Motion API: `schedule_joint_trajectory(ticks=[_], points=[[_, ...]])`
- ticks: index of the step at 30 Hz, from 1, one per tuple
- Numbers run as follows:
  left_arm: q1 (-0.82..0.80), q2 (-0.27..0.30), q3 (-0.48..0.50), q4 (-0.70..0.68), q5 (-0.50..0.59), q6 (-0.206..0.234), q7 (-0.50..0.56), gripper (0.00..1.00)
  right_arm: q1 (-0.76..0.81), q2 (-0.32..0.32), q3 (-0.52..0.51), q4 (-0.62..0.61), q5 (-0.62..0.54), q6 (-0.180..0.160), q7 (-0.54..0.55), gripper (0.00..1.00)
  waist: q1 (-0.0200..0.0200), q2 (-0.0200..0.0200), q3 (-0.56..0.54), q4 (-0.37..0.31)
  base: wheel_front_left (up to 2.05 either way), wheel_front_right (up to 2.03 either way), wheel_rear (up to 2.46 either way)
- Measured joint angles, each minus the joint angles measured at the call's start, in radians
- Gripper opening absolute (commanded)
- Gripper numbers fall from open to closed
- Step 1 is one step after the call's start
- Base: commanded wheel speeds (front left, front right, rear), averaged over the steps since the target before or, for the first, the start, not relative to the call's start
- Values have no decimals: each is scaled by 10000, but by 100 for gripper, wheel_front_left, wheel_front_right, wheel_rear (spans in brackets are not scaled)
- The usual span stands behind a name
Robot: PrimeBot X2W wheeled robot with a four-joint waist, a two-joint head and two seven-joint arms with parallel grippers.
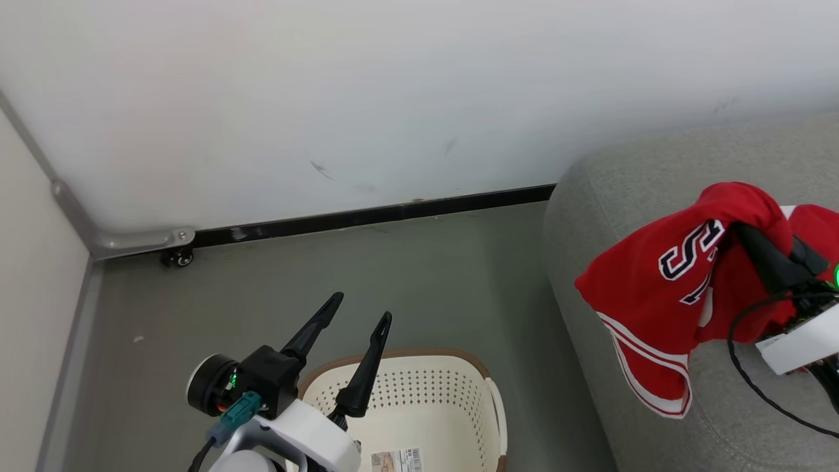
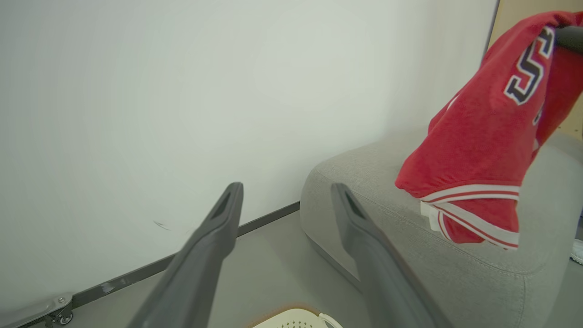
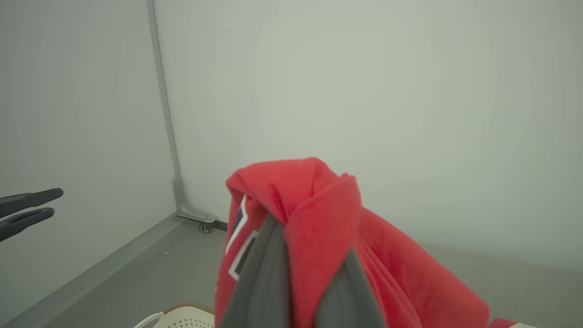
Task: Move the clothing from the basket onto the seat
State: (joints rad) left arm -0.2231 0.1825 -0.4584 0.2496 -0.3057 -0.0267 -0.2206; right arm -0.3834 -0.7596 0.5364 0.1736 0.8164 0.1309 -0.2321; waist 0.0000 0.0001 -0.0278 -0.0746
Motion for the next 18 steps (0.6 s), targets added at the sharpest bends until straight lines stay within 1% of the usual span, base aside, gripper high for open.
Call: schedule_joint_trajectory(ticks=[4,8,12,18], points=[[-7,-38,-46,59,-2,-12,-13,100,315,-75,-606,12,-33,0,-54,0,0,0,-11,-312,0,0,0],[-10,-71,-59,82,-2,-12,-15,100,538,-94,-945,27,-88,0,-56,0,0,0,-15,-592,0,0,0],[-10,-71,-12,111,-15,-12,-73,100,569,-90,-1154,-29,-113,0,-54,0,0,0,-11,-900,0,0,0],[-9,-63,115,115,-17,8,-90,100,569,10,-1181,-226,-197,0,42,0,0,0,20,-1390,0,0,0]])
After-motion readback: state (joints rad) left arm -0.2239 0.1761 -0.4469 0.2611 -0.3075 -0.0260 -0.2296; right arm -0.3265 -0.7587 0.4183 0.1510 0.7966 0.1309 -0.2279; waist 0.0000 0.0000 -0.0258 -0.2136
